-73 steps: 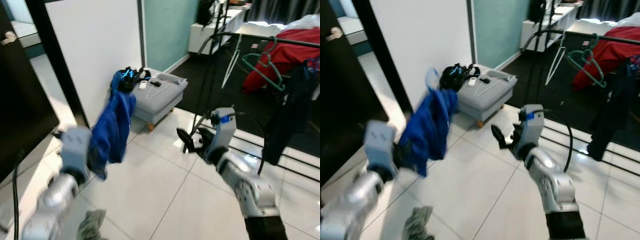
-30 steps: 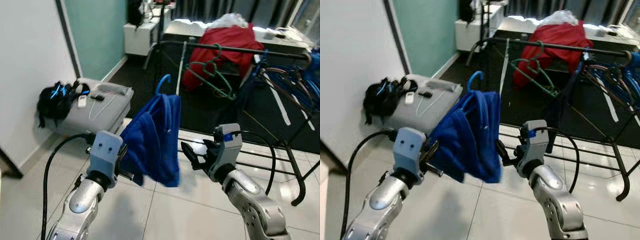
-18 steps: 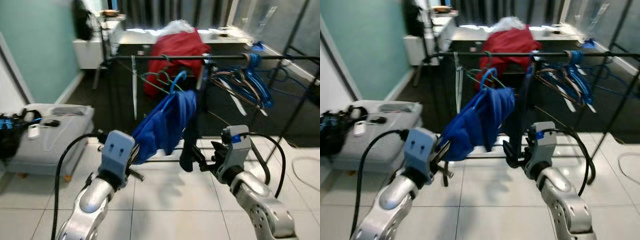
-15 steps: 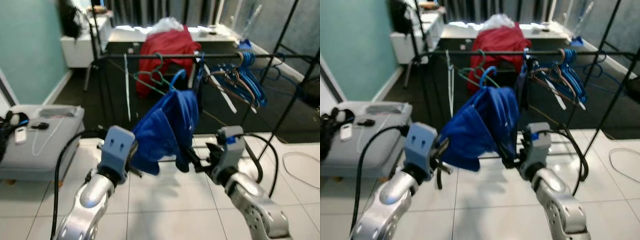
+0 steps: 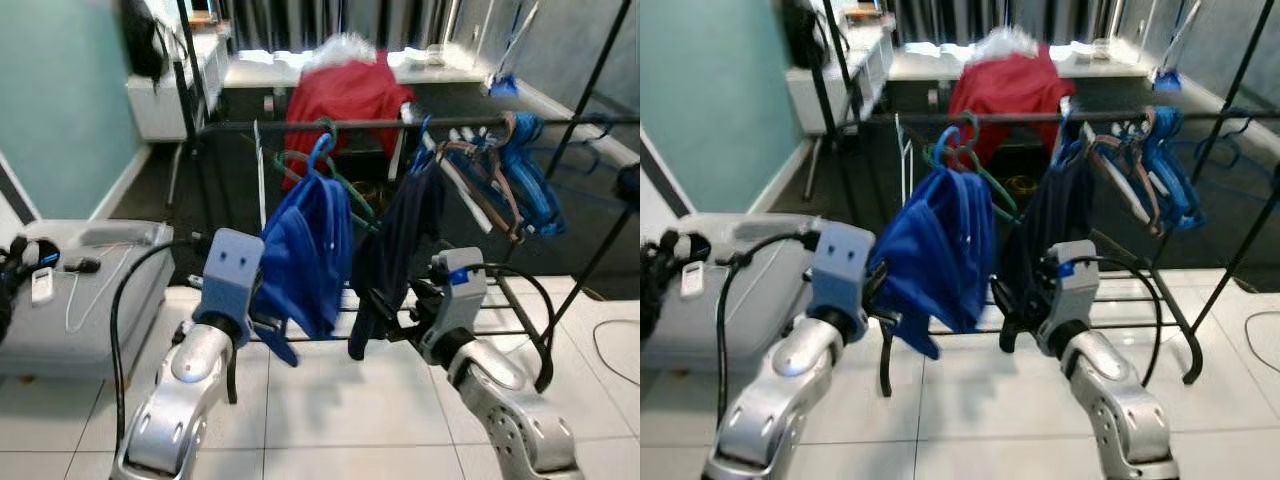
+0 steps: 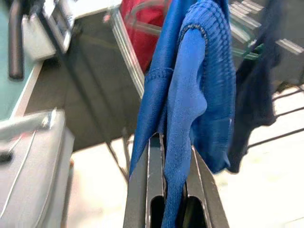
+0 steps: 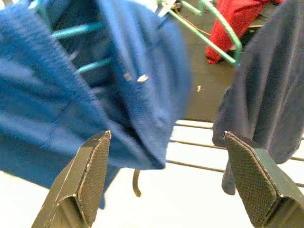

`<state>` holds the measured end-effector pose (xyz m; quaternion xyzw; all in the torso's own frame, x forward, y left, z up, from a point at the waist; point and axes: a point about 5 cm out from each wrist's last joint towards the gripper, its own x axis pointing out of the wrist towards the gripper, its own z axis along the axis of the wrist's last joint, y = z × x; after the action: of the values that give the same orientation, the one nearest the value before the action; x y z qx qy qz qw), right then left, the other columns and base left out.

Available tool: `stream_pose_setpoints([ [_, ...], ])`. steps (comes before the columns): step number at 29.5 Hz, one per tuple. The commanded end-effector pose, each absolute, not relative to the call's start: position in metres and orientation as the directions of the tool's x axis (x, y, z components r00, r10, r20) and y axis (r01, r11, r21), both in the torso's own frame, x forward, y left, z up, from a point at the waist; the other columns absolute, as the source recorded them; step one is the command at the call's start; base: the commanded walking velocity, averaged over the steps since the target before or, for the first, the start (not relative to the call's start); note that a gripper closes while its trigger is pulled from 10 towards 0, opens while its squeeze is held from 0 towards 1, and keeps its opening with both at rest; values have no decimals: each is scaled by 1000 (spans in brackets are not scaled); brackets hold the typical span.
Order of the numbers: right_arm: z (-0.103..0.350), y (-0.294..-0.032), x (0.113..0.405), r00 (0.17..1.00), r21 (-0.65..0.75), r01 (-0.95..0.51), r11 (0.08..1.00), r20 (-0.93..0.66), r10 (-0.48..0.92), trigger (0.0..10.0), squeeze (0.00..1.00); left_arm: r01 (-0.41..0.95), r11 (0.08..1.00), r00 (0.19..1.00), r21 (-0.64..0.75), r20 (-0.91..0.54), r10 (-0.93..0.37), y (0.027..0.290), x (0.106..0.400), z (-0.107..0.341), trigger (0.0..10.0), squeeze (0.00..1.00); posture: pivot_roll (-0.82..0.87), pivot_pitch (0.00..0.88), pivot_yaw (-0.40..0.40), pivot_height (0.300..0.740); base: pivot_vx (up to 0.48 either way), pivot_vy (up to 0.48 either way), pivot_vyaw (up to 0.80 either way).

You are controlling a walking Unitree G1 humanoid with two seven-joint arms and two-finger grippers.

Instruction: Hang hanger

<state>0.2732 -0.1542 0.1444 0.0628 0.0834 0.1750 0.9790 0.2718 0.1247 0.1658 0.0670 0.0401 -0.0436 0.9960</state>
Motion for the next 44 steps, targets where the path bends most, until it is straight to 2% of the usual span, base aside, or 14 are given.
stream_pose_setpoints([
  [1,144,-156,273,928,141,-324,936,-147,343,10000,0,61,992,994,108,-98,-51,123,276,171,10000,0,-112,0,11,740,270,0,0],
  [4,145,-156,273,928,139,-323,936,-147,342,10000,0,51,994,992,97,-118,-39,122,278,171,10000,0,-110,0,10,740,263,0,0],
  [10,145,-155,274,929,136,-322,937,-146,340,10000,0,110,994,984,15,-144,-106,94,289,174,10000,0,-112,0,16,740,81,0,0],
  [13,145,-155,273,930,136,-319,938,-143,337,10000,0,125,992,982,10,-145,-122,89,291,176,10000,0,-114,0,17,740,241,0,0],
  [19,145,-155,274,931,135,-318,939,-143,336,10000,0,122,993,980,6,-160,-119,88,292,176,10000,0,-115,0,22,740,241,0,0],
  [26,145,-153,275,933,145,-312,939,-137,332,10000,0,46,999,982,-22,-181,-49,104,298,174,10000,0,-103,0,25,740,206,0,0],
  [44,148,-150,277,936,151,-309,939,-128,328,10000,0,26,997,985,-70,-166,-37,101,312,180,10000,0,-115,0,37,740,307,0,0],
])
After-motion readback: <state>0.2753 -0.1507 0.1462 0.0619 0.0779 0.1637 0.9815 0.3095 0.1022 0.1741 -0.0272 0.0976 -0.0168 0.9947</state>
